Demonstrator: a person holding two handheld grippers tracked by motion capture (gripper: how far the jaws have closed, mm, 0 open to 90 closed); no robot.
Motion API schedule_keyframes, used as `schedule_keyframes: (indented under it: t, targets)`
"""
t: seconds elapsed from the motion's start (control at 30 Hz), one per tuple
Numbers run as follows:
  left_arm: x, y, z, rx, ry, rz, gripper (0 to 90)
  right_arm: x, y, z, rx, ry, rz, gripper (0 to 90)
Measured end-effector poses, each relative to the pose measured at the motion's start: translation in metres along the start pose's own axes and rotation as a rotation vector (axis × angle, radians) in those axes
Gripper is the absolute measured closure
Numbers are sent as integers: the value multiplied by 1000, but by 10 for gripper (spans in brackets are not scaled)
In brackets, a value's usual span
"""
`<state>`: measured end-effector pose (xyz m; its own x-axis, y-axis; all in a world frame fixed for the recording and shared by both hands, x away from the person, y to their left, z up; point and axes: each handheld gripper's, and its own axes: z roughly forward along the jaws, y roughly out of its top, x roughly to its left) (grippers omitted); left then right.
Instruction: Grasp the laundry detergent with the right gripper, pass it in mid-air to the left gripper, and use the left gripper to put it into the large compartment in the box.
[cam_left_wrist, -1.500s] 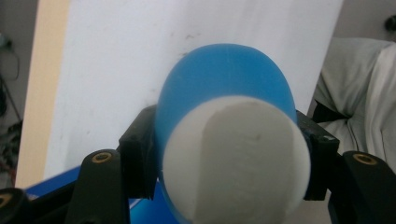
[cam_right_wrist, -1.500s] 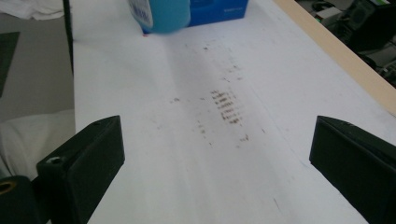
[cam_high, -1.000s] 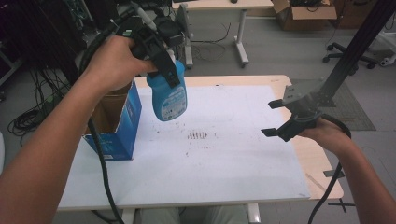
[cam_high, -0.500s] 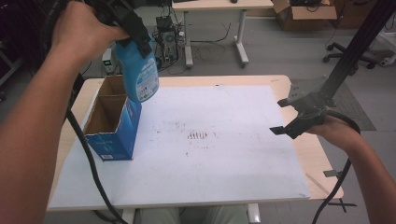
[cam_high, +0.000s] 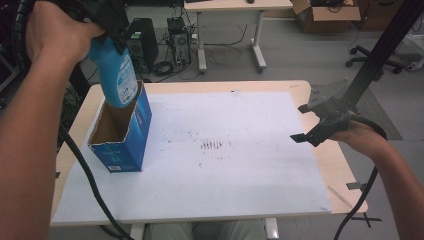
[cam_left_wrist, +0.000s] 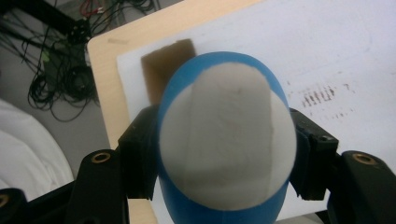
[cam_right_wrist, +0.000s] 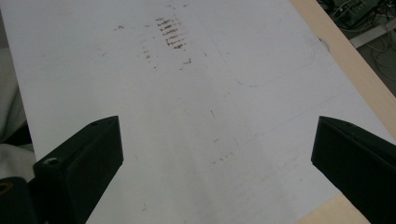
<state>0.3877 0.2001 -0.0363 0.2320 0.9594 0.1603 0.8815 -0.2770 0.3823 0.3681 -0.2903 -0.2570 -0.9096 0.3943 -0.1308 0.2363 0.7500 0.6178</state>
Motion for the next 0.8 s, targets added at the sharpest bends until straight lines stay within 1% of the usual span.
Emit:
schedule_keyframes:
  t: [0.03, 0.1, 0.17, 0.2, 0.3, 0.33, 0.37, 0.4, 0.47, 0.5, 0.53, 0.6, 0.63, 0.73, 0.8]
  targets:
    - [3, -2, 2, -6, 3, -22, 378, 0, 0, 1, 3, 1, -1, 19]
    - [10, -5, 6, -7, 9, -38, 379, -1, 0, 2, 10, 1, -2, 19]
    - [16, -10, 13, -14, 23, -69, 379, -1, 1, 3, 11, 3, -8, 19]
    - [16, -10, 13, -14, 23, -69, 379, -1, 1, 3, 11, 3, -8, 19]
    - [22, -14, 22, -13, 36, -99, 379, 0, 1, 5, 12, 3, -6, 20]
    - [23, -16, 26, -14, 42, -105, 379, 0, 1, 6, 10, 4, -5, 19]
    - [25, -19, 33, -15, 50, -118, 379, -1, 1, 9, 15, 8, -3, 19]
    - [25, -19, 33, -15, 50, -118, 379, -1, 1, 9, 15, 8, -3, 19]
    - [26, -21, 41, -14, 52, -131, 379, 0, 0, 11, 22, 10, -3, 20]
    - [28, -23, 47, -11, 51, -127, 379, 0, 0, 12, 26, 10, -3, 21]
    - [28, -24, 49, -9, 51, -127, 379, 0, 0, 13, 28, 8, -7, 22]
    - [28, -26, 58, -3, 54, -119, 379, 1, 0, 13, 28, 9, -9, 22]
    - [29, -28, 63, -2, 53, -121, 379, 1, 0, 13, 27, 8, -9, 22]
    - [31, -34, 79, 14, 43, -118, 379, 0, -2, 13, 27, 5, 0, 21]
    - [33, -37, 88, 16, 30, -124, 379, 0, -3, 13, 28, 3, 5, 22]
